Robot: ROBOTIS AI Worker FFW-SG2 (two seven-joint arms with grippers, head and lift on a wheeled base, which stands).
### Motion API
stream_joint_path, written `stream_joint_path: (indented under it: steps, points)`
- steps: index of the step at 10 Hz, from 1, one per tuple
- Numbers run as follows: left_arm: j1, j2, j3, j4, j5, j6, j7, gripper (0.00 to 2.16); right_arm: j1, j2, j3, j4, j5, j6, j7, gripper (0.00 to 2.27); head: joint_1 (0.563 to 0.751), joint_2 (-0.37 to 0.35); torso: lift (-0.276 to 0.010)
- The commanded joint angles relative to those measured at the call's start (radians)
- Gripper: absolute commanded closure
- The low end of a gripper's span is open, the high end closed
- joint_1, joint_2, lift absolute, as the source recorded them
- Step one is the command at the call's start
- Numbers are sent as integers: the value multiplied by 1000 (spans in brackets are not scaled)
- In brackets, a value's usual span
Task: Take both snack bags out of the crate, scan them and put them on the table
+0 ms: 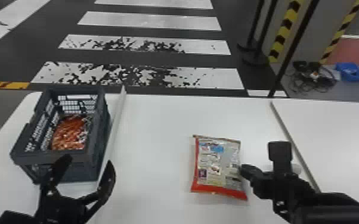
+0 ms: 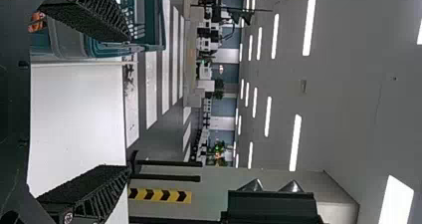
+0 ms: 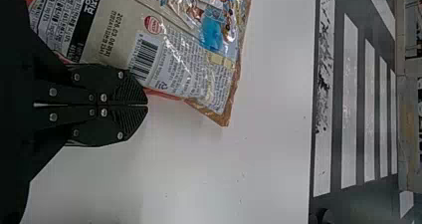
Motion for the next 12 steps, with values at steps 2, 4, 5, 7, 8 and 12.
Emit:
stream_joint_path:
  steps: [2, 4, 5, 7, 8, 12]
  points:
    - [3, 1, 3, -4, 0, 1, 0, 76, -48, 0, 21, 65, 26, -41, 0, 2240, 695, -42, -95]
    - [6, 3, 8, -6, 1, 1, 0, 76, -88, -2, 28, 142, 41, -109, 0, 2240, 695, -38, -95]
    - [6, 3, 8, -6, 1, 1, 0, 76, -108, -6, 33, 182, 41, -149, 0, 2240, 695, -36, -95]
    - [8, 1, 11, -4, 1, 1, 0, 80, -129, -9, 33, 228, 44, -222, 11, 2240, 695, -33, -95]
    - [8, 1, 11, -4, 1, -2, 0, 80, -134, -11, 34, 237, 44, -232, 11, 2240, 695, -31, -95]
    - [8, 0, 12, -3, 1, 1, 0, 80, -146, -9, -13, 205, 38, -321, -6, 2165, 695, -26, -95]
